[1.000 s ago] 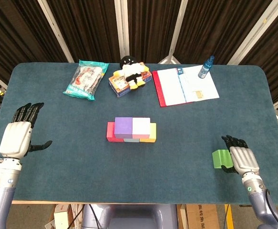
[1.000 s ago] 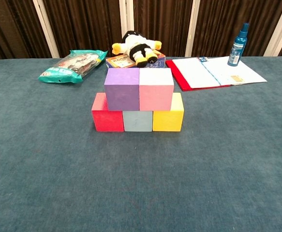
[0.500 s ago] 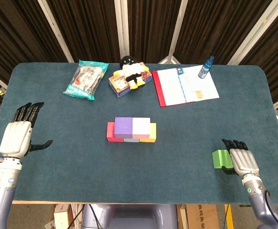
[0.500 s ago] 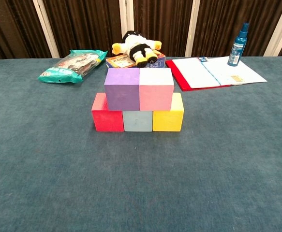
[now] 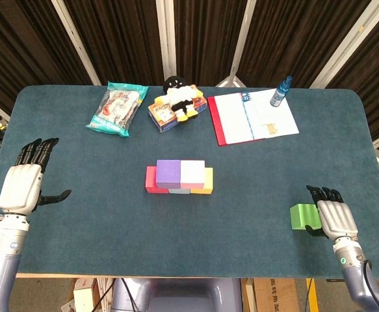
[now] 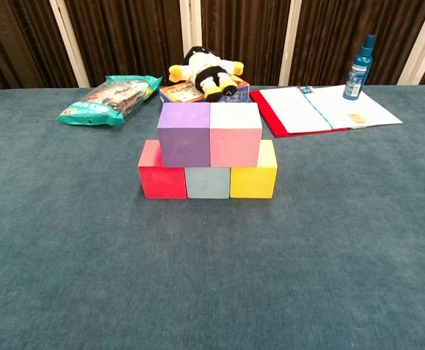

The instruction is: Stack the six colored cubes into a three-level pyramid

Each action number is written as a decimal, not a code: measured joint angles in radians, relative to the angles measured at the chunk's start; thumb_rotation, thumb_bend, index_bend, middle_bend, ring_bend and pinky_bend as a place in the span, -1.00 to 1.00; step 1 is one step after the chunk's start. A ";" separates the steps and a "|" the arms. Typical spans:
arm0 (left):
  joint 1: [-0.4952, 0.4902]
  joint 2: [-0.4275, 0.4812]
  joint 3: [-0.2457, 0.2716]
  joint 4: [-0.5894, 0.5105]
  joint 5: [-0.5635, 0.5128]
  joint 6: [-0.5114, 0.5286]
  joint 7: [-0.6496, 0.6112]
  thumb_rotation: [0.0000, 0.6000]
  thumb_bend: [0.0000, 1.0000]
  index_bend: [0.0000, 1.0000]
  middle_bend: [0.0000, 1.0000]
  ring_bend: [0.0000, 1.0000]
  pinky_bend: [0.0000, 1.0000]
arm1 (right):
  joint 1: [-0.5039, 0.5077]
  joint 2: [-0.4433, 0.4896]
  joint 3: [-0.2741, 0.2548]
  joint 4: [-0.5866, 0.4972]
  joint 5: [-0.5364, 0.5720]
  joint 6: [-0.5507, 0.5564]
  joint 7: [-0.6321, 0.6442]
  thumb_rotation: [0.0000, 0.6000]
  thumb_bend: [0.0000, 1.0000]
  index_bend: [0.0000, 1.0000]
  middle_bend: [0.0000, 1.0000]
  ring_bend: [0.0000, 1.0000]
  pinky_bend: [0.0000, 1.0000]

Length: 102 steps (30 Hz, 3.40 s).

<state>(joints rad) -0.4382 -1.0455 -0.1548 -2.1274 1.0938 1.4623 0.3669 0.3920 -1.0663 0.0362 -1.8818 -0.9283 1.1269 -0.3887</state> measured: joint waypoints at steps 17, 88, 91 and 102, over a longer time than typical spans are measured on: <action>0.011 -0.007 -0.020 0.005 -0.007 -0.021 0.010 1.00 -0.90 -1.00 -0.88 -1.00 -1.00 | 0.017 -0.062 -0.016 0.092 0.043 -0.055 -0.026 1.00 -0.45 -1.00 -0.21 -0.65 -1.00; 0.038 0.049 -0.068 0.023 -0.028 -0.103 -0.100 1.00 -0.90 -1.00 -0.88 -1.00 -1.00 | 1.031 -0.253 0.554 -0.122 1.185 0.342 -0.579 1.00 -0.45 -1.00 -0.09 -0.57 -1.00; 0.039 0.052 -0.070 0.024 -0.029 -0.104 -0.106 1.00 -0.90 -1.00 -0.88 -1.00 -1.00 | 1.046 -0.269 0.577 -0.102 1.225 0.353 -0.591 1.00 -0.45 -1.00 -0.08 -0.57 -1.00; 0.042 0.061 -0.079 0.030 -0.038 -0.110 -0.127 1.00 -0.90 -1.00 -0.88 -1.00 -1.00 | 1.082 -0.323 0.631 -0.057 1.299 0.398 -0.618 1.00 -0.45 -1.00 -0.07 -0.57 -1.00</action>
<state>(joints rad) -0.3965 -0.9843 -0.2343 -2.0974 1.0562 1.3519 0.2395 1.4739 -1.3893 0.6675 -1.9390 0.3707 1.5245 -1.0066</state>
